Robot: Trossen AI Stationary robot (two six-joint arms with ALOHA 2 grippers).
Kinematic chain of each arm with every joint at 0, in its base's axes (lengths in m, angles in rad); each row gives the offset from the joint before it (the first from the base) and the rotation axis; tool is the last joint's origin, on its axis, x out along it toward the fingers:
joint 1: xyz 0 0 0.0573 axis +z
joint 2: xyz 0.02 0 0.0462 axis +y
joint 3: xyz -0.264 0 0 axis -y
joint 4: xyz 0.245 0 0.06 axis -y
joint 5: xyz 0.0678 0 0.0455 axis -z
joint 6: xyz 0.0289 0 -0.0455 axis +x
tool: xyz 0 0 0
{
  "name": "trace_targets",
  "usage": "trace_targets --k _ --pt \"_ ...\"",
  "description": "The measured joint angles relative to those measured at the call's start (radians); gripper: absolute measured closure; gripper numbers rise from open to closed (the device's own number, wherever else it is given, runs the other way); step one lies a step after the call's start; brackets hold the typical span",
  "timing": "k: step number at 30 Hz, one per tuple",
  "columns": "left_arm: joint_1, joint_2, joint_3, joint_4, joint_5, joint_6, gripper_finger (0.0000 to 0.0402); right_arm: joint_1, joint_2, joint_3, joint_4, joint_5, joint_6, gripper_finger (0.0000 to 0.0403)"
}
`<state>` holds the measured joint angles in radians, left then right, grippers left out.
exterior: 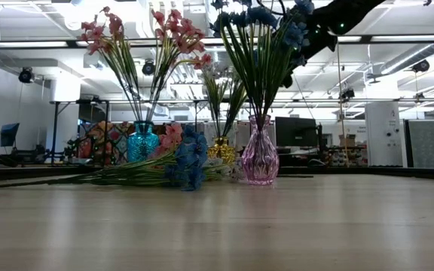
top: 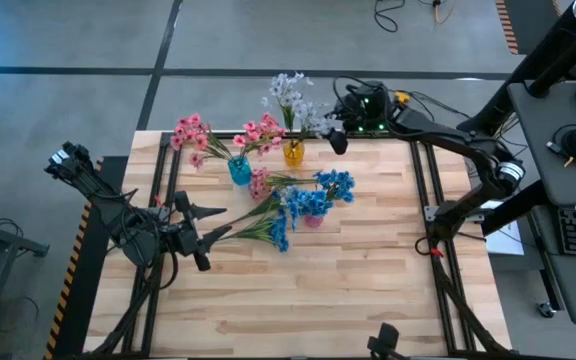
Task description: Sort flowers into vase by color
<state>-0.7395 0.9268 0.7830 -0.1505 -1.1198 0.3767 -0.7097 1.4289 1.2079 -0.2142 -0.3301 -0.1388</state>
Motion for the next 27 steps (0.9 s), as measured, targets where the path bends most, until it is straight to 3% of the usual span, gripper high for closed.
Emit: trace_targets --k 27 --pt "0.009 0.0 0.0 0.001 0.003 -0.02 0.0212 0.0 -0.282 -0.001 -0.366 0.178 0.095 0.0092"
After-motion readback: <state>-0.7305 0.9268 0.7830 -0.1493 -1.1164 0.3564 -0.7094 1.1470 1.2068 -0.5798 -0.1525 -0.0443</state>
